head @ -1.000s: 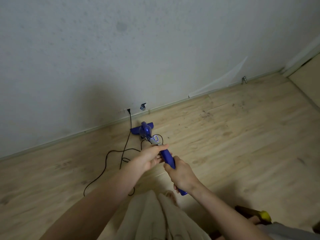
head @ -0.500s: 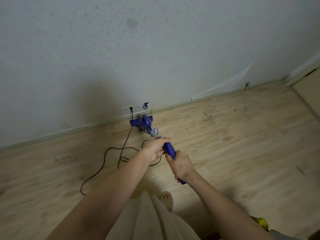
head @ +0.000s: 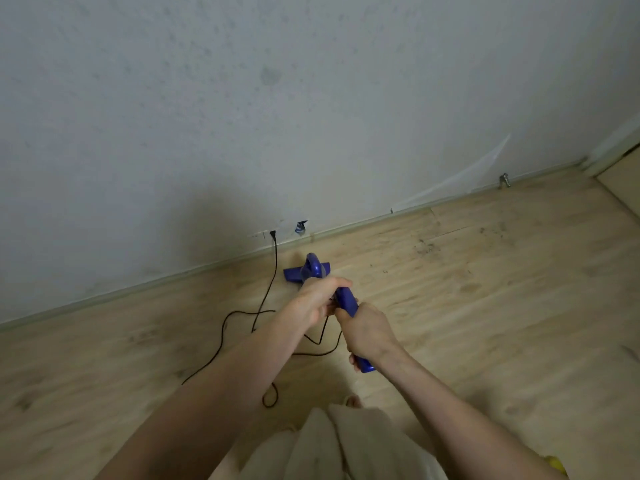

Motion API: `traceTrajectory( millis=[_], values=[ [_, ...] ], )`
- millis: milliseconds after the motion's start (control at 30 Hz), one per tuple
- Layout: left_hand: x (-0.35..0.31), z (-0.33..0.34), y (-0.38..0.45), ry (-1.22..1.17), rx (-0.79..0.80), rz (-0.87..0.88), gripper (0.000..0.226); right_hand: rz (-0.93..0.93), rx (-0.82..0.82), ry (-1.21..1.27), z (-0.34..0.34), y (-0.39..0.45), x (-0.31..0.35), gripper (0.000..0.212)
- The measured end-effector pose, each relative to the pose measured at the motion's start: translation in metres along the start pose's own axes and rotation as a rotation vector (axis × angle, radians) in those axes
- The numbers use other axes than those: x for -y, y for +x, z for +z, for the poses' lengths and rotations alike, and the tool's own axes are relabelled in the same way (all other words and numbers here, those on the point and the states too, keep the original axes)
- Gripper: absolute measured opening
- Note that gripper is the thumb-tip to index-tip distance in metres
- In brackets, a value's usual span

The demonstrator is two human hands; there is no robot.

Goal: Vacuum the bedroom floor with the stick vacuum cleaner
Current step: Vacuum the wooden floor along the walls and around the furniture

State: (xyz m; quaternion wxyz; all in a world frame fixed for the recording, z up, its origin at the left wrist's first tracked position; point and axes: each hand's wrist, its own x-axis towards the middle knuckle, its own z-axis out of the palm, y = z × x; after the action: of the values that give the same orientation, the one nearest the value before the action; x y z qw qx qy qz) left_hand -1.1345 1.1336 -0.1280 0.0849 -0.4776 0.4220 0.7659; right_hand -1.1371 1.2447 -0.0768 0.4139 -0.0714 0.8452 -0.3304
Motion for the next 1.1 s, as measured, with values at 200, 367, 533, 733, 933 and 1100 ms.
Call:
traceTrajectory(
  millis=[200,367,533,733,933,1100],
  values=[
    [-0.018,0.012,0.023,-0.011,-0.046,-0.009,0.023,-0.046,0.023,-0.055,-0.007,0.04,0.003,0.02],
    [-0.042,0.048,0.05,-0.097,-0.059,0.016,0.017,-0.12,0.11,-0.172,-0.062,0.087,0.004,0.021],
    [-0.059,0.084,0.073,-0.149,-0.076,0.051,0.031,-0.115,0.241,-0.162,-0.114,0.116,0.009,0.016],
    [-0.058,0.099,0.083,-0.2,-0.091,0.037,0.031,-0.088,0.28,-0.147,-0.127,0.129,0.003,0.02],
    [-0.051,0.115,0.081,-0.229,-0.142,0.029,0.03,-0.124,0.294,-0.216,-0.141,0.122,0.0,0.019],
    [-0.043,0.122,0.07,-0.238,-0.09,0.014,0.035,-0.148,0.315,-0.271,-0.159,0.106,0.005,0.018]
  ],
)
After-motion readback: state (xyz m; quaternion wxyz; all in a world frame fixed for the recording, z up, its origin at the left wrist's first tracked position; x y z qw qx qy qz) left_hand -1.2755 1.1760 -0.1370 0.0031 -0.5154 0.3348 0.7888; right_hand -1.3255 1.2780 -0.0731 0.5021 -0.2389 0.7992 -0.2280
